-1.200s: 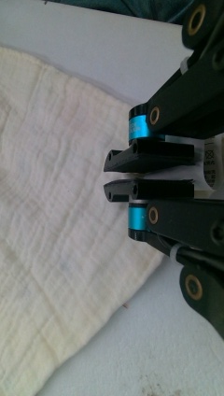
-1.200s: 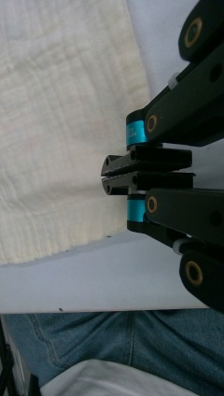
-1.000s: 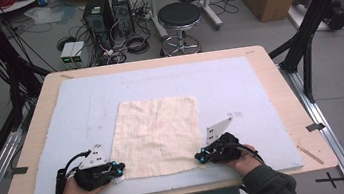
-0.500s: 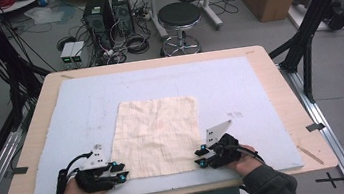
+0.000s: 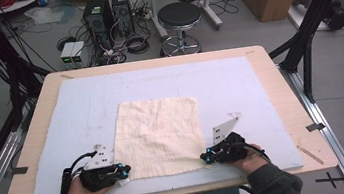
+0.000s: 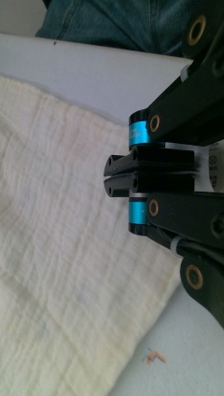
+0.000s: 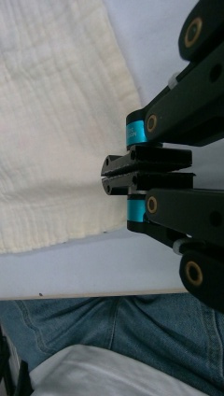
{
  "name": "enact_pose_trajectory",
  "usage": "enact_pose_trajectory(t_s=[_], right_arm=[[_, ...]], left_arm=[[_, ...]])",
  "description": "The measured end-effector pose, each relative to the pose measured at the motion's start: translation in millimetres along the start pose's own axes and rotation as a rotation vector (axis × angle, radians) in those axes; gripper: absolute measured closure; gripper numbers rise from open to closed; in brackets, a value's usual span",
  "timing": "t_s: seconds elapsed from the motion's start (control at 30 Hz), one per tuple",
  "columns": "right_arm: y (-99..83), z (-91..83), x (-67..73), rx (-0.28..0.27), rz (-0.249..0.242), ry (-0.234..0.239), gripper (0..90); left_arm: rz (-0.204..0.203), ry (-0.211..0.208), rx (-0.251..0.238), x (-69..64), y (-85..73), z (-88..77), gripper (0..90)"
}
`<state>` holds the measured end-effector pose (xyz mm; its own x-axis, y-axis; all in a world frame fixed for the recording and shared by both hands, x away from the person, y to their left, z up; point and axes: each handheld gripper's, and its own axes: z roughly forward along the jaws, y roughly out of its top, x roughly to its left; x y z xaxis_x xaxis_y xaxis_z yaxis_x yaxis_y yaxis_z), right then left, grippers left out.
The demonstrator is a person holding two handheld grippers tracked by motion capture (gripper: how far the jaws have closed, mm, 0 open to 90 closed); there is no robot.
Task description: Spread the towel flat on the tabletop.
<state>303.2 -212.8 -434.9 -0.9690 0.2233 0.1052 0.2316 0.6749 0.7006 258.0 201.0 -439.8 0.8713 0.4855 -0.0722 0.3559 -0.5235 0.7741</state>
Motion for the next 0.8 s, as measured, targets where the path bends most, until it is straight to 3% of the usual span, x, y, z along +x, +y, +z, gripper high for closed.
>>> enact_pose_trajectory(t_s=[0.47, 0.63, 0.73, 0.8], right_arm=[[-14.1, -13.1, 5.0, 0.006, 0.024, -0.017, 88.3], [-7.9, -16.5, 2.2, -0.068, 0.055, 0.014, 69.0], [1.2, -16.7, -10.2, -0.093, 0.079, -0.044, 63.2], [8.6, -14.3, -22.8, -0.084, 0.097, -0.108, 59.2]], left_arm=[[0.032, -0.058, -0.003, -10.4, 5.9, 3.3, 88.0], [0.025, -0.057, -0.014, -10.8, 5.5, 2.7, 85.1], [0.031, -0.054, -0.006, -9.8, 5.2, 3.7, 81.3], [0.028, -0.051, -0.003, -10.1, 4.7, 4.1, 81.3]])
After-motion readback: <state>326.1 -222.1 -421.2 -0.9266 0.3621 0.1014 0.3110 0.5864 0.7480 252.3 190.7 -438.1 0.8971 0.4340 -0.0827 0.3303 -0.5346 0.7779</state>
